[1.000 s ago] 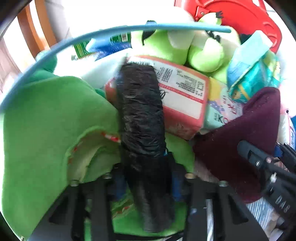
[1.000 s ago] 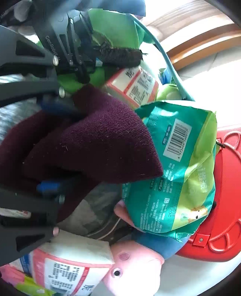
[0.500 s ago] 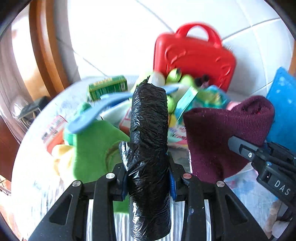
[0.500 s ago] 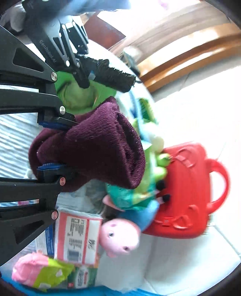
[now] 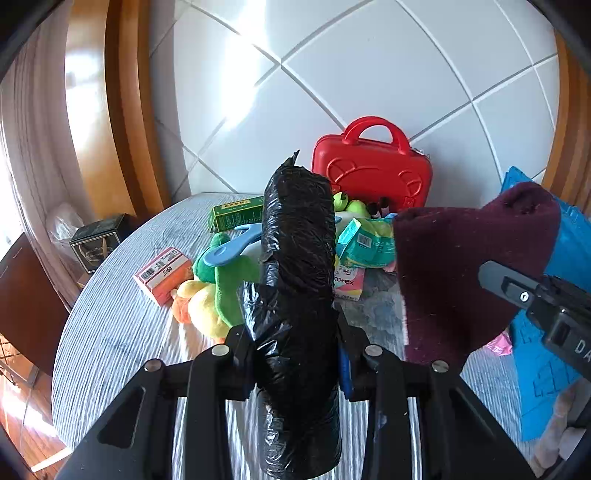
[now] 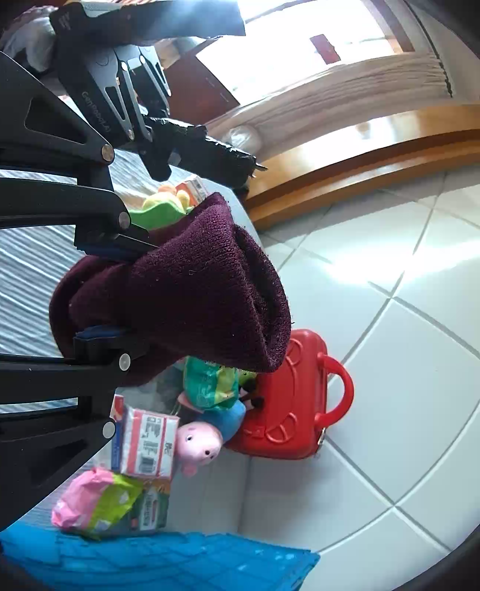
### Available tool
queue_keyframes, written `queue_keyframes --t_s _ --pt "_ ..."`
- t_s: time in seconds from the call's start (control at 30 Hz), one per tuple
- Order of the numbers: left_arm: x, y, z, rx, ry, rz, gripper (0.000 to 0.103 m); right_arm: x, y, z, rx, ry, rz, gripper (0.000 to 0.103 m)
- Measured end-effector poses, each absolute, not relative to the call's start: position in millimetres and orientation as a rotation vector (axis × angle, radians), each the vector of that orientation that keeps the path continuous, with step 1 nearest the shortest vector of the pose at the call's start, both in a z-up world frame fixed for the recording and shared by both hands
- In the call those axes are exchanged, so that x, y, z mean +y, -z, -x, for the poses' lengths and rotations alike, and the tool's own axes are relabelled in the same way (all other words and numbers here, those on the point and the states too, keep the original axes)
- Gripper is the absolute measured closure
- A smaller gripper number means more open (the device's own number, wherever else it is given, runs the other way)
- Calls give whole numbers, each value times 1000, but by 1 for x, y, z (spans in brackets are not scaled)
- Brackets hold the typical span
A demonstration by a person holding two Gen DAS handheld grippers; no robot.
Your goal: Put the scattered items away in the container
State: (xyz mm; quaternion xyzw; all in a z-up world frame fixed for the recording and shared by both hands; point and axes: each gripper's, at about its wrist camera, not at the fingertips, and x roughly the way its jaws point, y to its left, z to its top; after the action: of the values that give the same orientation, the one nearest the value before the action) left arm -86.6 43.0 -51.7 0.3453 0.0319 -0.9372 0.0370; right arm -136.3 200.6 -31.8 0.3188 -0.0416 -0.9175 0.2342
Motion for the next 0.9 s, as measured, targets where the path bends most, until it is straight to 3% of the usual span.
queue_keyframes --t_s 0.53,0.9 --pt "25 21 20 35 3088 -1030 70 182 -20 40 -113 2746 -791 75" --pt "79 3 5 3 3229 -1013 70 215 -51 -5 -108 2899 -751 75"
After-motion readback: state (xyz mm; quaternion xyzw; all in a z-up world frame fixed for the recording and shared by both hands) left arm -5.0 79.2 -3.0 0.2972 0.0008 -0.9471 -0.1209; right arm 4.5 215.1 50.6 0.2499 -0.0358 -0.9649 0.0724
